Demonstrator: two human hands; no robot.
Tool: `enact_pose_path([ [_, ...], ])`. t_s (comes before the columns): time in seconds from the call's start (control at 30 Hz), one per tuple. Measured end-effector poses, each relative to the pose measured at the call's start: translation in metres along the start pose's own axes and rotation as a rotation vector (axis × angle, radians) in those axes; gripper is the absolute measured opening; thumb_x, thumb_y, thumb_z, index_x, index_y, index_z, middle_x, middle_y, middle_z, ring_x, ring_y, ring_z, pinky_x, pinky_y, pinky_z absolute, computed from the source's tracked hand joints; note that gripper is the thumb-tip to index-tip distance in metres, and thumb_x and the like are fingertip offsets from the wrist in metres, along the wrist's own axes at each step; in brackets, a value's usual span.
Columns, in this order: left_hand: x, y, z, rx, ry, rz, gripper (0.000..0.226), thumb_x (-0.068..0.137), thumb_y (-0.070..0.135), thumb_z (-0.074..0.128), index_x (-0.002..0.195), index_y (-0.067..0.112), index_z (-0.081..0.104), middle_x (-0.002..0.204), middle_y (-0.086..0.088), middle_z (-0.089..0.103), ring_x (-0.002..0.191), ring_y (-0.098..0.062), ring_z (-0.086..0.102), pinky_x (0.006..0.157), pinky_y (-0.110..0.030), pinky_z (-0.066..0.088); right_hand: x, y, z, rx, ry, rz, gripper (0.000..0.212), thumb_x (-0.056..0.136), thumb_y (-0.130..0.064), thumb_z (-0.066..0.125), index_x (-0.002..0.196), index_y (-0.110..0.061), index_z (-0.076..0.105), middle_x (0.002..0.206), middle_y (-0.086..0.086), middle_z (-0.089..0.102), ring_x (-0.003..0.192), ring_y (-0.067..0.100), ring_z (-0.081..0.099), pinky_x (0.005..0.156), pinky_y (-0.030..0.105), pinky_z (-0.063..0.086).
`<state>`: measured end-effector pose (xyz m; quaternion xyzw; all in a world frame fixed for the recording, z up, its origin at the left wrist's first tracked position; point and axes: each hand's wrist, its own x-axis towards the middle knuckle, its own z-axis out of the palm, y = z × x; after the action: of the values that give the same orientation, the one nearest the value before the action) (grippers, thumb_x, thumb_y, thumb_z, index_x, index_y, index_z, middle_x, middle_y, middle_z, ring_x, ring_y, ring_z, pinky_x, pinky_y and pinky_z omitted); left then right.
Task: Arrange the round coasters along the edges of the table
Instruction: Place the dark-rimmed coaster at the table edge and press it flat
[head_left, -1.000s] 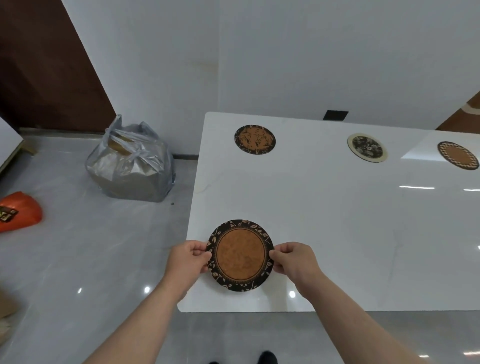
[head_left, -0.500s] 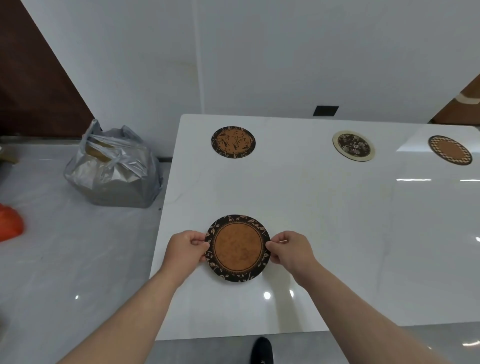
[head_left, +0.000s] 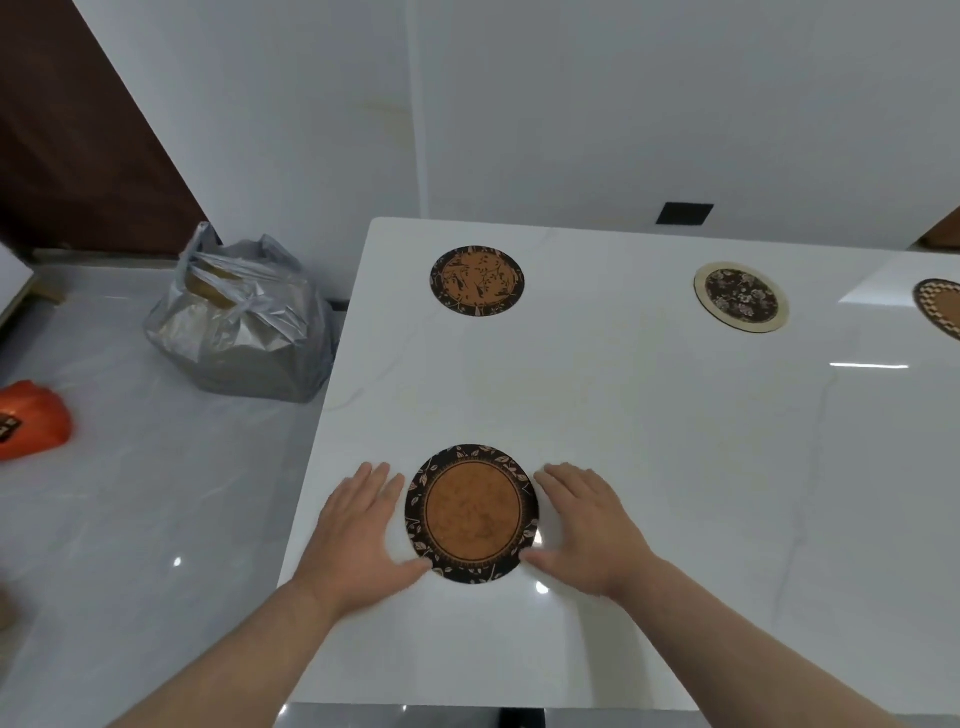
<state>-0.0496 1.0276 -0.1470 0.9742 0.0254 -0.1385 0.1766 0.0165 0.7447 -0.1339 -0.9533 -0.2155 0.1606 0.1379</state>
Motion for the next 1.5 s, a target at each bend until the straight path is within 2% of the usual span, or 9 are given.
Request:
enact_pose_path([
  [0.03,0.0,0.0,0.002,0.049,-0.033,0.027,0.112,0.064,0.079,0.049,0.152,0.026,0.004,0.159,0.009,-0.009,0.146,-0.012,-0.017,0.119,-0.036,-0.008,0.001,0.001,0.003,-0.048,-0.047,-0.03,0.103,0.068,-0.075,0.051,0.151,-0.019,0.025,0.159,0.0,0.022,0.148,0.022,0.014,0.121,0.039,0.005],
  [0.1,0.001,0.0,0.006,0.08,-0.059,0.033,0.118,0.06,0.082,0.046,0.151,0.028,-0.006,0.156,0.009,-0.021,0.143,-0.01,-0.027,0.117,-0.038,-0.015,0.003,0.002,0.01,-0.093,-0.074,-0.047,0.111,0.065,-0.079,0.048,0.153,-0.021,0.014,0.162,0.0,0.007,0.15,0.021,-0.001,0.121,0.041,-0.005],
  [0.4,0.007,0.006,0.002,0.016,-0.033,-0.031,0.117,0.059,0.083,0.05,0.151,0.032,0.0,0.161,0.007,-0.009,0.146,-0.01,-0.016,0.119,-0.039,-0.012,0.009,-0.004,0.011,-0.031,-0.021,0.035,0.108,0.062,-0.075,0.054,0.152,-0.029,0.016,0.161,-0.005,0.012,0.149,0.017,0.003,0.12,0.036,-0.007],
  [0.63,0.011,0.012,-0.003,0.071,-0.046,-0.065,0.116,0.059,0.084,0.045,0.152,0.033,-0.001,0.162,0.003,-0.006,0.148,-0.015,-0.008,0.12,-0.04,-0.008,0.011,-0.004,0.011,-0.011,-0.011,0.049,0.104,0.064,-0.072,0.052,0.152,-0.03,0.016,0.159,-0.007,0.017,0.147,0.017,0.01,0.12,0.037,0.0],
  [0.8,0.016,0.019,-0.007,0.099,-0.043,-0.09,0.114,0.058,0.082,0.047,0.151,0.035,0.002,0.162,0.0,0.003,0.148,-0.019,0.001,0.12,-0.044,-0.001,0.011,-0.003,0.01,0.003,0.021,0.047,0.1,0.066,-0.069,0.052,0.151,-0.026,0.021,0.155,-0.006,0.025,0.144,0.021,0.022,0.119,0.041,0.014],
  [0.9,0.017,0.021,-0.009,0.087,-0.034,-0.086,0.113,0.059,0.08,0.05,0.151,0.033,0.004,0.161,-0.002,0.007,0.147,-0.021,0.005,0.12,-0.045,0.001,0.013,-0.004,0.007,0.0,-0.003,0.041,0.099,0.067,-0.068,0.052,0.151,-0.026,0.021,0.154,-0.006,0.025,0.143,0.021,0.022,0.119,0.042,0.014],
  [1.2,0.017,0.016,-0.004,0.078,-0.019,-0.065,0.113,0.061,0.081,0.047,0.152,0.03,0.002,0.162,0.0,0.005,0.148,-0.018,0.003,0.121,-0.042,0.001,0.016,-0.006,0.005,-0.011,-0.005,0.068,0.099,0.065,-0.068,0.054,0.15,-0.028,0.022,0.15,-0.006,0.03,0.137,0.024,0.029,0.113,0.041,0.023],
  [1.5,0.016,0.015,-0.005,0.083,-0.015,-0.05,0.109,0.063,0.082,0.045,0.152,0.03,0.008,0.162,-0.002,0.006,0.148,-0.02,0.006,0.121,-0.043,0.003,0.019,-0.009,0.002,-0.012,-0.024,0.096,0.088,0.07,-0.063,0.055,0.147,-0.035,0.022,0.147,-0.007,0.033,0.133,0.025,0.033,0.11,0.041,0.027],
])
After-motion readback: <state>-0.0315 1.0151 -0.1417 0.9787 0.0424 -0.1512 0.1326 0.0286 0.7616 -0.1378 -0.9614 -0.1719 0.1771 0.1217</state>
